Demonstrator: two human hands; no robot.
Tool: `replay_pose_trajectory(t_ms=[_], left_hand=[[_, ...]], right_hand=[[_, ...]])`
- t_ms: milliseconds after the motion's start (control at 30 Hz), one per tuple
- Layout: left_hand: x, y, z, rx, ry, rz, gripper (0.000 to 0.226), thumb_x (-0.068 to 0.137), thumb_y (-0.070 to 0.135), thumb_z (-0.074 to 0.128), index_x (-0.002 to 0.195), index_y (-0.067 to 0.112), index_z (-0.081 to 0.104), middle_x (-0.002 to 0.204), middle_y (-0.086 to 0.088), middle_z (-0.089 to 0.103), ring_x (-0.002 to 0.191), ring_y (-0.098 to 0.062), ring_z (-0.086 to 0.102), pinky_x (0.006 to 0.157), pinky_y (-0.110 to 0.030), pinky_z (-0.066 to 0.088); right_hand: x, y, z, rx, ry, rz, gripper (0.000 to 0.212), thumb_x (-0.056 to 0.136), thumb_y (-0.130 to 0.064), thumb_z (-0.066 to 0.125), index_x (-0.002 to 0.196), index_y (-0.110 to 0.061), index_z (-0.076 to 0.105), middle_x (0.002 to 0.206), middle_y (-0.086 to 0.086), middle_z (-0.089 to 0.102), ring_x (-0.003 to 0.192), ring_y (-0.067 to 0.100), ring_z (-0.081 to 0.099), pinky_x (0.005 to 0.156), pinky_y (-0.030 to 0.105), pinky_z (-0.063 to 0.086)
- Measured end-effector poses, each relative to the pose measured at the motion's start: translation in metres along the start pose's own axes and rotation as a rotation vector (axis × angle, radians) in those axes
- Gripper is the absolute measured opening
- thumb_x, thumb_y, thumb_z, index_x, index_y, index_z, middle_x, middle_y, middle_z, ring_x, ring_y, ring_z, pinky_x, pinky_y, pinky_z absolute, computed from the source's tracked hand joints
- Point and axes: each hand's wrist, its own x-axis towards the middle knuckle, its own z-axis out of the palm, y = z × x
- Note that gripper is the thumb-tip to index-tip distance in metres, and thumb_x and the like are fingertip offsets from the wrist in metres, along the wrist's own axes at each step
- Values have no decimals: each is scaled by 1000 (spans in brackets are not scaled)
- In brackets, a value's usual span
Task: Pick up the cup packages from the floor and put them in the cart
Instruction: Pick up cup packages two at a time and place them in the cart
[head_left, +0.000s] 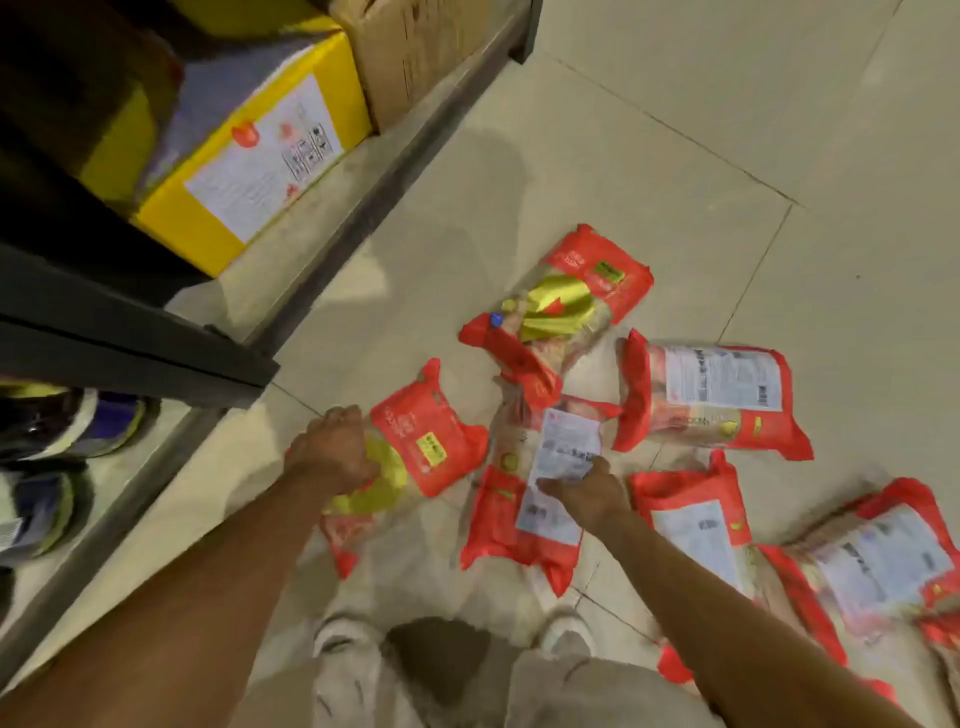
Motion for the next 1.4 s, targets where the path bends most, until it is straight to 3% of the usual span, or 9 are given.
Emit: replay_pose_trajectory(t_ms=[167,333,567,733,900,1067,1167,1300,1400], left_hand=[[54,-19,23,-204,-124,5,73,67,29,82,130,15,49,125,-9,63,111,-29,62,90,-35,52],[40,-23,41,-473,-161,-57,67,46,36,86,104,18,58,99,-2,71,86,-18,68,77,-35,58],[-73,-35,21,-683,44,-184,65,55,48,86,105,24,53,96,-1,65,80,-19,65,64,-31,45],[-208,-23,-71,-748,109,-156,66,56,47,91,106,23,55,92,4,67,76,-12,64,65,-33,48],[-382,-14,-179,-853,188,-168,73,47,53,80,111,28,57,92,5,72,79,-19,71,72,-41,60],[-543,-33,-232,-950,295,-136,61,45,53,82,96,24,68,90,-3,77,84,-22,73,79,-41,59],[-653,-39,-247,-992,402,-189,25,71,30,83,76,23,60,74,0,65,65,-9,58,64,-35,43],[-762,-78,-237,-1006,578,-259,51,56,49,82,98,28,64,88,0,72,80,-19,69,79,-38,57],[-842,-106,-226,-1012,651,-308,40,62,41,86,87,28,57,80,6,67,68,-10,63,69,-33,52]], right_hand=[[71,39,18,165,-13,31,93,42,-50,101,116,-8,62,106,4,76,95,22,73,87,40,60],[45,30,29,390,-65,49,32,66,-3,92,95,-7,78,83,4,81,69,18,78,55,26,57],[4,60,10,356,5,30,101,19,-43,96,109,-9,64,94,8,77,73,26,78,64,45,65],[-159,-19,-88,308,38,-103,88,33,-36,96,107,-7,59,95,6,74,80,25,75,70,41,64],[-370,-100,-182,351,2,-332,35,67,-1,89,81,-18,62,80,0,73,63,10,72,57,29,59],[-510,-112,-234,305,12,-511,65,41,-33,95,101,-18,74,91,0,81,79,19,78,76,42,64],[-591,-107,-246,262,-64,-658,41,55,-21,87,95,-17,78,87,0,81,78,20,79,74,43,64],[-693,-90,-250,303,-137,-755,29,66,1,84,93,-11,77,81,2,80,70,16,78,59,29,62],[-750,-76,-237,279,-212,-810,30,66,2,84,92,-10,76,81,3,79,68,13,77,58,26,59]])
